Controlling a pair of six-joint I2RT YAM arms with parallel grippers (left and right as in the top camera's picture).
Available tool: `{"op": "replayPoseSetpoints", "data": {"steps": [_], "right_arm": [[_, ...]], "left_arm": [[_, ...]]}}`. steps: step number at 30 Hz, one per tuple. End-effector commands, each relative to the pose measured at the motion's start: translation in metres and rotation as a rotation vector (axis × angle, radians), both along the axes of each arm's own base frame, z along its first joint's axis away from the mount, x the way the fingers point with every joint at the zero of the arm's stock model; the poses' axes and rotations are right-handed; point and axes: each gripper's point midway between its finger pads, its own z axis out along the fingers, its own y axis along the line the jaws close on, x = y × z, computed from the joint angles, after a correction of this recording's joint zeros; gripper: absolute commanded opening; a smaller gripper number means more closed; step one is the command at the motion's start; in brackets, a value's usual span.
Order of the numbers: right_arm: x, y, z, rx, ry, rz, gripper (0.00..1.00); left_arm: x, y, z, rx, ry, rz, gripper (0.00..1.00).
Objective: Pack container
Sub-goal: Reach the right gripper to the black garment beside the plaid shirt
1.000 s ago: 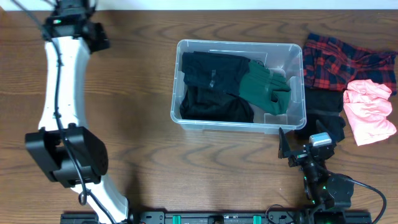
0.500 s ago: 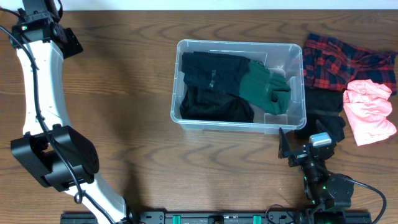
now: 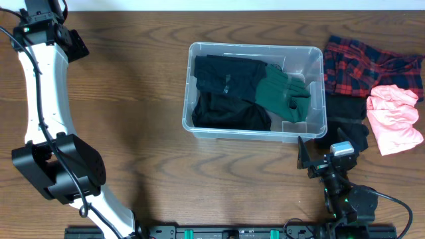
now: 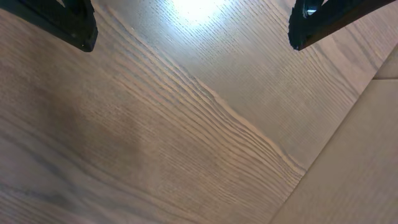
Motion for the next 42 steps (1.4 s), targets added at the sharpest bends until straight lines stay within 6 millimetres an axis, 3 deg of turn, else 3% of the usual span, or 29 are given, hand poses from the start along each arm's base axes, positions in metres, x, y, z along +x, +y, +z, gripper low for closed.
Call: {"op": "replayPoseSetpoints", "data": {"steps": [1, 21, 25, 30, 34, 37, 38, 42], "right_arm": [[0.000, -0.002, 0.000, -0.006, -0.002, -0.010, 0.99], [0.000, -0.002, 0.000, -0.006, -0.002, -0.010, 0.99], [0.001, -0.010, 0.000, -0.009, -0.002, -0.056, 0.99], [-0.001, 0.002, 0.012, 0.043, -0.038, 0.016, 0.99], [-0.005, -0.008, 0.017, 0.096, 0.038, -0.049, 0.99], [-0.012, -0.020, 0.038, 0.088, 0.079, -0.125, 0.99], [-0.016, -0.032, 0.059, 0.081, 0.080, -0.190, 0.99], [-0.023, -0.051, 0.109, 0.042, 0.063, -0.298, 0.99]], "left_arm": [[-0.002, 0.003, -0.002, 0.008, 0.010, 0.010, 0.98], [-0.002, 0.003, -0.002, 0.008, 0.010, 0.010, 0.98], [-0.002, 0.003, -0.002, 0.008, 0.010, 0.010, 0.98], [-0.002, 0.003, -0.002, 0.008, 0.010, 0.010, 0.98], [-0.002, 0.003, -0.002, 0.008, 0.010, 0.010, 0.98], [-0.002, 0.003, -0.002, 0.008, 0.010, 0.010, 0.98], [-0.002, 0.003, -0.002, 0.008, 0.010, 0.010, 0.98], [-0.002, 0.003, -0.002, 0.008, 0.010, 0.010, 0.98]]}}
